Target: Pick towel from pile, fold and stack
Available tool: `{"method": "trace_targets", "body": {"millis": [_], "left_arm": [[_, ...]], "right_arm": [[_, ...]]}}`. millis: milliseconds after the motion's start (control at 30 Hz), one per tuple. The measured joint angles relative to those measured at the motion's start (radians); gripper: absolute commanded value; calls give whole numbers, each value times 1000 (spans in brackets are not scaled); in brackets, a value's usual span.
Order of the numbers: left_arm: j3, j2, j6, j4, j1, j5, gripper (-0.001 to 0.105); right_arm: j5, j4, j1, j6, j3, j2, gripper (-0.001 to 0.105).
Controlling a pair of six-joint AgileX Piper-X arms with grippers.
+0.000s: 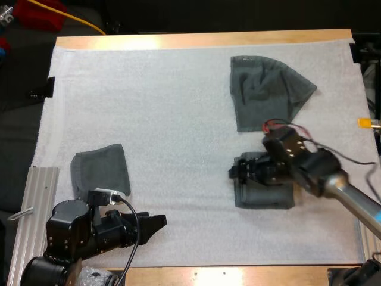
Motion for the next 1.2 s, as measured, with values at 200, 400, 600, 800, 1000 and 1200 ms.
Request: {"method": "trace_targets", "body": {"millis": [200, 400, 600, 800, 1000, 1200], "left_arm": [[0, 0, 0, 0, 0, 0, 60], [0, 0, 0, 0, 0, 0, 60], [0, 0, 37, 0, 0, 0, 60], [0, 0, 37, 0, 0, 0, 60], [0, 0, 40, -10, 0, 1, 69], [0, 52, 29, -90, 0, 15, 71]], "right_arm": [[127, 103, 0, -63, 0, -198, 74], [153, 200, 0, -87, 0, -400, 74], [153, 279, 0, -87, 0, -566, 74], [153, 310, 0, -87, 0, -703, 74], [153, 312, 0, -87, 0, -758, 74], [151, 313, 0, -87, 0, -758, 74]]}}
